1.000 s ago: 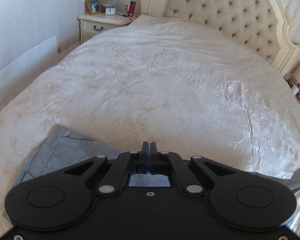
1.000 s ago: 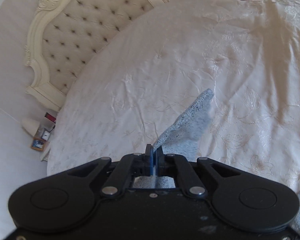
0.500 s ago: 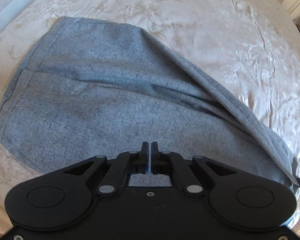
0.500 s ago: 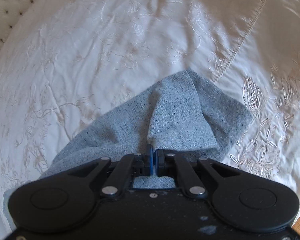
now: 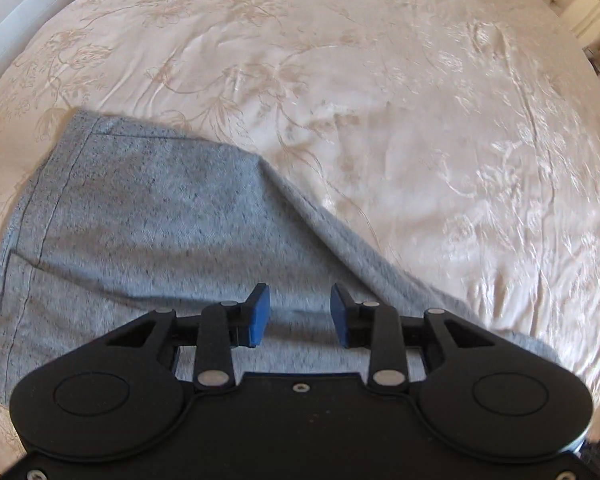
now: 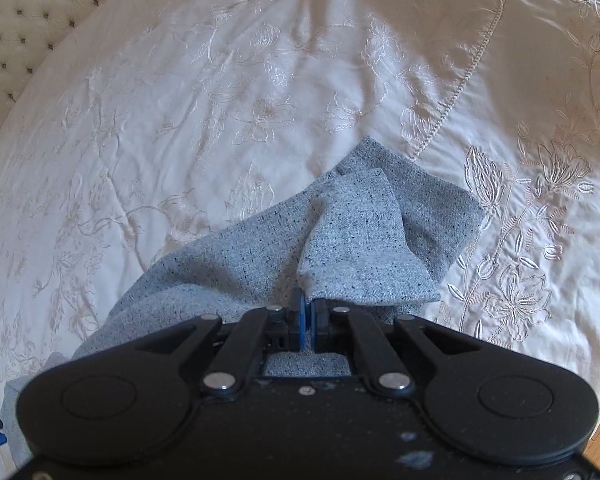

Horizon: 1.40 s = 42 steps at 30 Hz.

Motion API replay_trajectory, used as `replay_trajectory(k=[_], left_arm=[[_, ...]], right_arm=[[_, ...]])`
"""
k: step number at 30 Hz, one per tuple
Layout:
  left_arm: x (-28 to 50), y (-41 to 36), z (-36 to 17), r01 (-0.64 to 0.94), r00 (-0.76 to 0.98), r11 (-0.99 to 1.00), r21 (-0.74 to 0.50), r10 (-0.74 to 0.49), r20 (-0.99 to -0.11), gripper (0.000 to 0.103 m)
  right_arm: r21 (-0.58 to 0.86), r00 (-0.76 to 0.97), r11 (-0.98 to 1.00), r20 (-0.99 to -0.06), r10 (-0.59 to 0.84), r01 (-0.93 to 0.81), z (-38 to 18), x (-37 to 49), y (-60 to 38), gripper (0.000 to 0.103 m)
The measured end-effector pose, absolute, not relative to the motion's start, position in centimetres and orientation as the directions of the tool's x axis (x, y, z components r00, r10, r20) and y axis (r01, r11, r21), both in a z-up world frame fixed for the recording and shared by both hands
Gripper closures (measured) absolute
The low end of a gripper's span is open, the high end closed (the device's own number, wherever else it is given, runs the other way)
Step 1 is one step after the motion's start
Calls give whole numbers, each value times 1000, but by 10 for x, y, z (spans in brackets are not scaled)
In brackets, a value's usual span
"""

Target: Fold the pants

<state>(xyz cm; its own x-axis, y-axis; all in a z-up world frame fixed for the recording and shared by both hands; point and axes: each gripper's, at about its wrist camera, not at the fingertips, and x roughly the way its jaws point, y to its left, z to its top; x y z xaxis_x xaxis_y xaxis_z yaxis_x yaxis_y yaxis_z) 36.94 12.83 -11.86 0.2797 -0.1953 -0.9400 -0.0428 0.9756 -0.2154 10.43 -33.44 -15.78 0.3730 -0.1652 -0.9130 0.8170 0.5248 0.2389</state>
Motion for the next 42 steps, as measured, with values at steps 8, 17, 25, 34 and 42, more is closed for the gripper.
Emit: replay_trajectory(k=[8, 17, 25, 34, 42], left_arm=[[447, 126, -165, -133, 147, 982, -135, -115, -982, 60], [474, 104, -199, -153, 92, 977, -145, -132, -987, 57], [461, 115, -195, -167, 195, 965, -204, -170, -966, 99], [376, 164, -50, -10, 567, 916, -402, -325, -756, 99], [249, 180, -80, -57, 545, 967, -248, -178, -819, 99]], right_arm=[[223, 362, 516, -914, -184, 827, -155, 110, -333, 99], [205, 341, 504, -920, -193, 839, -154, 119, -334, 99], [241, 345, 471, -927, -147, 848, -152, 131, -344, 99], [491, 688, 601, -712, -141, 631, -59, 194, -355, 99], [395, 621, 623, -761, -190, 675, -73, 123, -364, 99]])
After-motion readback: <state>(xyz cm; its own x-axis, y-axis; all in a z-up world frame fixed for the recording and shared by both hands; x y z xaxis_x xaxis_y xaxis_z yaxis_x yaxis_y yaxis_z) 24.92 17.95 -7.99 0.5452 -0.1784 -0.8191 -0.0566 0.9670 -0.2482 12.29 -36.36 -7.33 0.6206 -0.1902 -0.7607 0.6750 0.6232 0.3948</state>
